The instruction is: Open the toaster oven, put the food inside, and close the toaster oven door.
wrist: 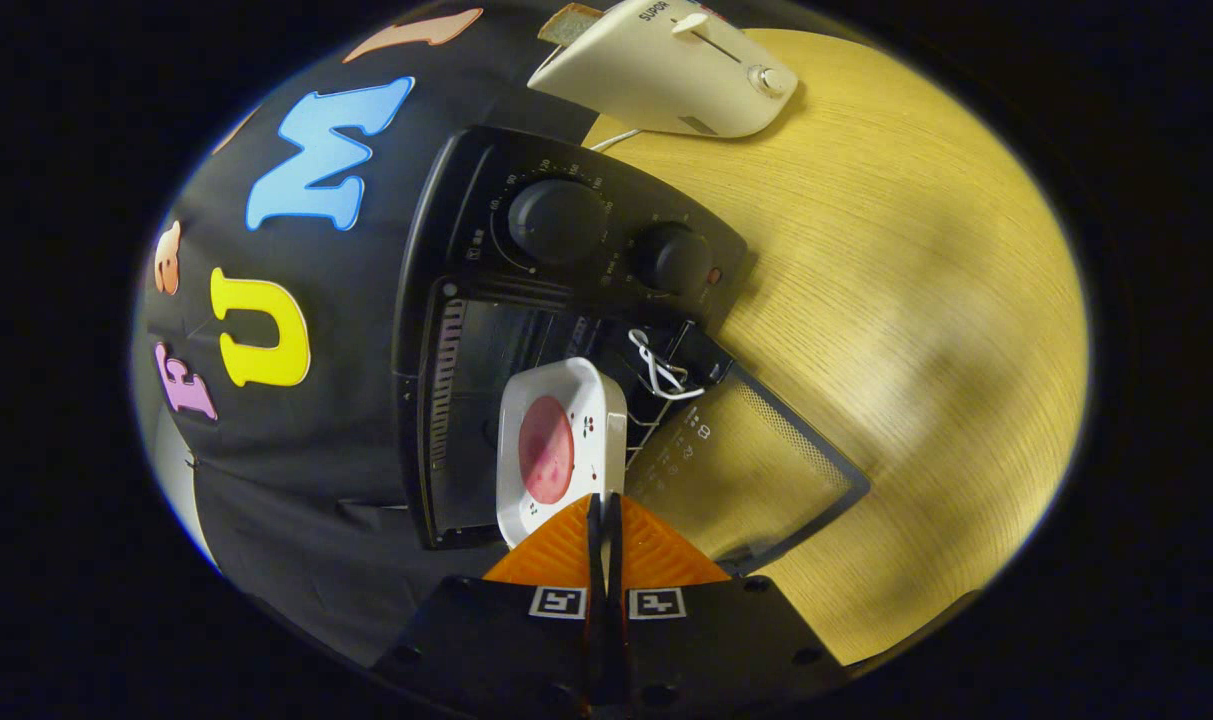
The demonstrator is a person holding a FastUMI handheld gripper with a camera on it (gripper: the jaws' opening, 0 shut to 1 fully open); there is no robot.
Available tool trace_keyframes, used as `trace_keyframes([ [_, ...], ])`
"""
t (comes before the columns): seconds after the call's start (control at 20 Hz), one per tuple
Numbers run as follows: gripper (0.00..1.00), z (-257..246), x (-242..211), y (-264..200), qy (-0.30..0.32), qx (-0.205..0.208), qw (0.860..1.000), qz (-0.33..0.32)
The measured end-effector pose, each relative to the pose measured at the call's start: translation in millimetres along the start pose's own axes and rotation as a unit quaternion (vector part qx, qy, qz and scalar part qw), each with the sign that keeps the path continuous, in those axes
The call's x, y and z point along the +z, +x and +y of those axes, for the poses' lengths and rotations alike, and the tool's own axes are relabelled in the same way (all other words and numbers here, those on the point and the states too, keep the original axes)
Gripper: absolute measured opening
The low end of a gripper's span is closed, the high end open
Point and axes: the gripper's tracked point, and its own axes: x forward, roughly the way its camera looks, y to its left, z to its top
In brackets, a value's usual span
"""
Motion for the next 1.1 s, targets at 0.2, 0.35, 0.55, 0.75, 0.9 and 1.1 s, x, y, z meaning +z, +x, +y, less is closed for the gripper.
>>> trace_keyframes([
  [0.2, 0.02, 8, 7, 25, 0.024, 0.012, 0.999, -0.029],
  [0.35, 0.01, 13, 15, 36, 0.032, 0.011, 0.998, -0.05],
  [0.55, 0.02, 20, 19, 49, 0.032, -0.008, 0.997, -0.07],
  [0.75, 0.07, 25, 18, 51, -0.003, -0.014, 0.996, -0.087],
  [0.9, 0.21, 28, 11, 43, -0.015, -0.008, 0.996, -0.083],
  [1.1, 0.4, 28, -2, 29, -0.052, -0.001, 0.996, -0.077],
])
